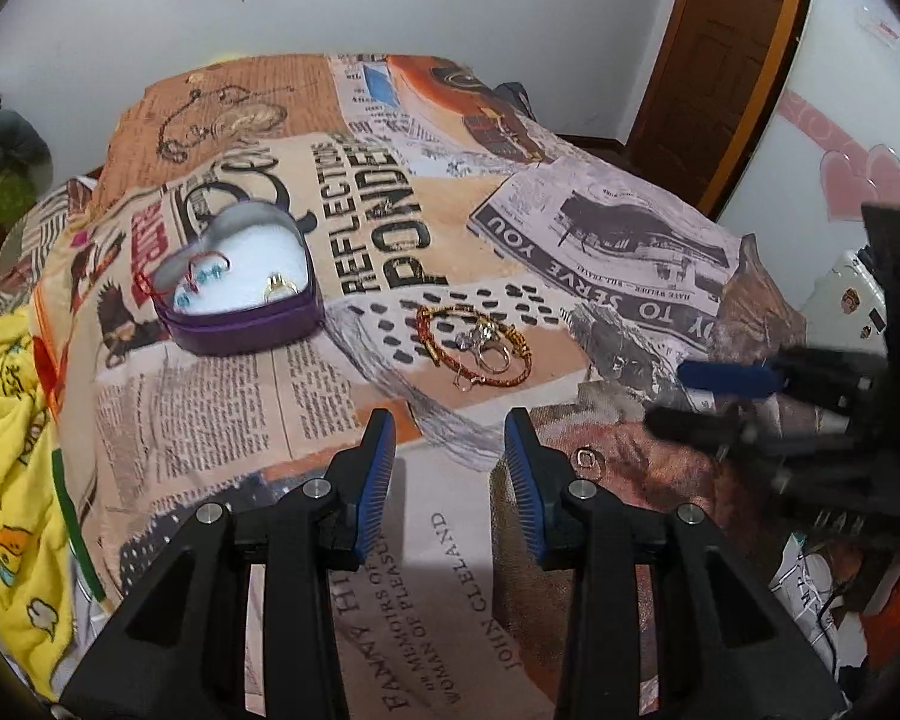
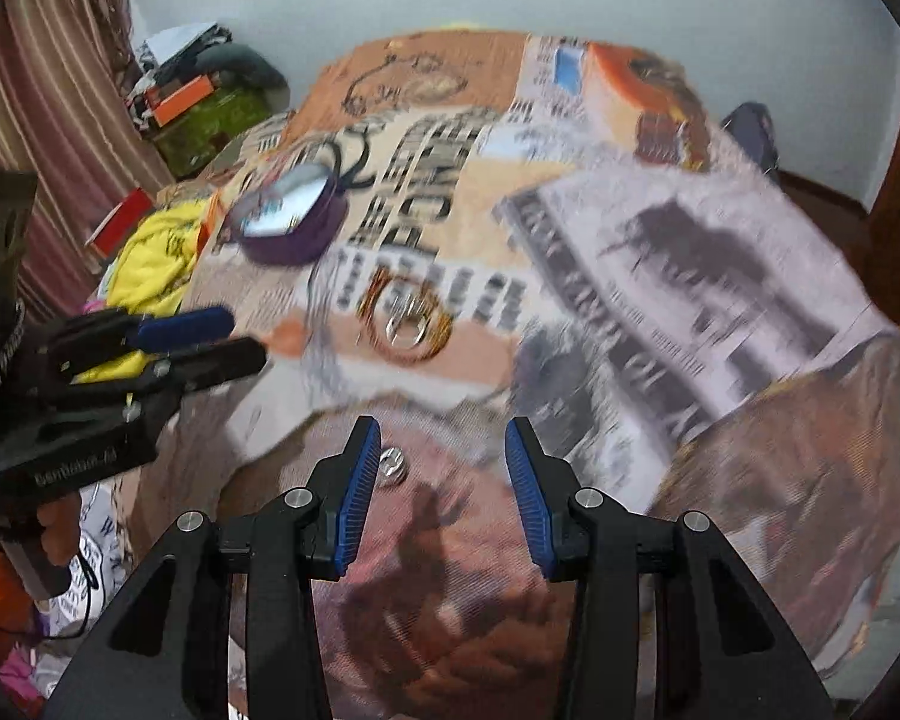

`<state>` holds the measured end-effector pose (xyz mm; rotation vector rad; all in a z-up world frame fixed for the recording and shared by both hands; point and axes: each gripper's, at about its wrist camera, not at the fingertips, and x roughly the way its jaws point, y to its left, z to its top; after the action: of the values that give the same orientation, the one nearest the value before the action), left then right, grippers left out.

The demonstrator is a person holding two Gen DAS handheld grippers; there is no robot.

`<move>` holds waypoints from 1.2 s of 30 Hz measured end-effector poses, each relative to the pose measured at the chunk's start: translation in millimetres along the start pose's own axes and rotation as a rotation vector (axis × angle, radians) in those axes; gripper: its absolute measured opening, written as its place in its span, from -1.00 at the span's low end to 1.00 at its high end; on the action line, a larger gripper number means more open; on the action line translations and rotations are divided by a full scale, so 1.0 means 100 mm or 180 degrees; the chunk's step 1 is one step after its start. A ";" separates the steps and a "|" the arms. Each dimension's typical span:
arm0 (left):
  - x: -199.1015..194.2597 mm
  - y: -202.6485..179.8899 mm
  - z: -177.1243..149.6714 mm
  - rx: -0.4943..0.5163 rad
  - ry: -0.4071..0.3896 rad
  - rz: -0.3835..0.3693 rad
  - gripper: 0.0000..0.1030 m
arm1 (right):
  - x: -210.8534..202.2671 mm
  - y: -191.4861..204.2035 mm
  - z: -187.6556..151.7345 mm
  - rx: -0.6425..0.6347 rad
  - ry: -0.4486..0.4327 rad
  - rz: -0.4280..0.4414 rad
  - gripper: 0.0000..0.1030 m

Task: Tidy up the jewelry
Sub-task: 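Grasp a silver ring with the right tool while the left tool grasps a small silver earring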

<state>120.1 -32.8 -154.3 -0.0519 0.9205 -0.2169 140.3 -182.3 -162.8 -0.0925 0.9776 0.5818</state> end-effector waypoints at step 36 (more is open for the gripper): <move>0.52 -0.66 -0.20 0.0621 0.0377 -0.0350 -0.68 | -0.10 -0.32 -0.09 0.0318 -0.0269 -0.0071 -0.62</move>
<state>123.9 -106.9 -198.2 0.0918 1.0113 -0.4145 145.5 -216.0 -165.3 0.0100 0.9209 0.5115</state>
